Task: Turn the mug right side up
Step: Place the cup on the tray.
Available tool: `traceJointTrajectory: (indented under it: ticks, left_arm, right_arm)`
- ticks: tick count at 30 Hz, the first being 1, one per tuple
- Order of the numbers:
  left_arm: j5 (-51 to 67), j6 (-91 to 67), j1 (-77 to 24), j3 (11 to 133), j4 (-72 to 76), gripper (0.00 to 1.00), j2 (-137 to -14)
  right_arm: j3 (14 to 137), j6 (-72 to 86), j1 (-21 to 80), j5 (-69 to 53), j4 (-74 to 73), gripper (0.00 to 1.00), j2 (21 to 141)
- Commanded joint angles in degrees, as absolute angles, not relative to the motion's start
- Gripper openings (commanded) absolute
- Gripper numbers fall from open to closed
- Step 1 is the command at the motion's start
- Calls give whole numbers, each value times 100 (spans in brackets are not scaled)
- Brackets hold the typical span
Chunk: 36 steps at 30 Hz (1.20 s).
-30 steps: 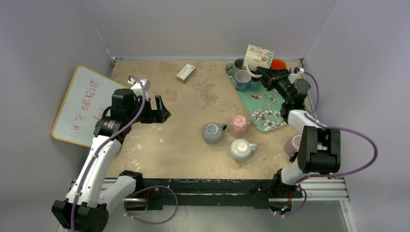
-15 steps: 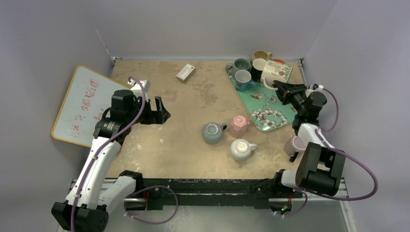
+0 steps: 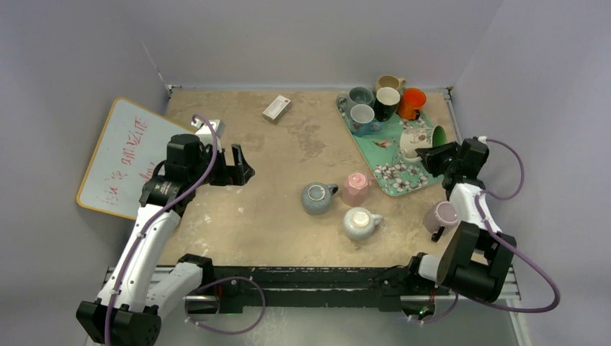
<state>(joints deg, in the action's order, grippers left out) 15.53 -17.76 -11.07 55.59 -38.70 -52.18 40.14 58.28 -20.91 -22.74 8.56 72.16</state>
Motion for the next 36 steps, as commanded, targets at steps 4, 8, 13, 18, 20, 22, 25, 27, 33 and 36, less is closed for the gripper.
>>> traceJointTrajectory:
  ticks: [4, 8, 13, 18, 20, 22, 25, 27, 33, 36]
  left_arm:
    - [1585, -1661, -1143, 5558, -3736, 95, -5128]
    - [1593, -1663, -1143, 5558, -3736, 95, -5092]
    - [1591, -1670, -1151, 5548, -3735, 95, -5050]
    - [1599, -1665, -1151, 5561, -3735, 95, -5004]
    - [1608, -1670, -1151, 5554, -3727, 95, -4993]
    - [1621, -1666, -1152, 5547, -3727, 95, -4984]
    - [1626, -1668, -1151, 5559, -3726, 95, -4981]
    - [1626, -1661, -1151, 5559, -3727, 95, -4975]
    - [1600, -1661, -1151, 5553, -3727, 95, -4965]
    - [1606, -1661, -1151, 5559, -3726, 95, -4966]
  right_arm:
    - [4905, 4126, -1995, -1259, 774, 0, 7197]
    - [5155, 3524, -1689, -702, 747, 0, 7408]
    - [5533, 2605, -1148, 269, 580, 0, 7580]
    - [5735, 1942, -993, 289, 596, 0, 7882]
    - [5665, 1677, -970, 96, 855, 0, 7969]
    - [5469, 1308, -939, -131, 1311, 0, 8024]
    - [5392, 786, -940, -622, 1683, 0, 8186]
    - [5454, 573, -940, -942, 1757, 0, 8340]
    - [5679, 168, -914, -1156, 1843, 0, 8805]
    - [5717, 28, -914, -1218, 2030, 0, 9013]
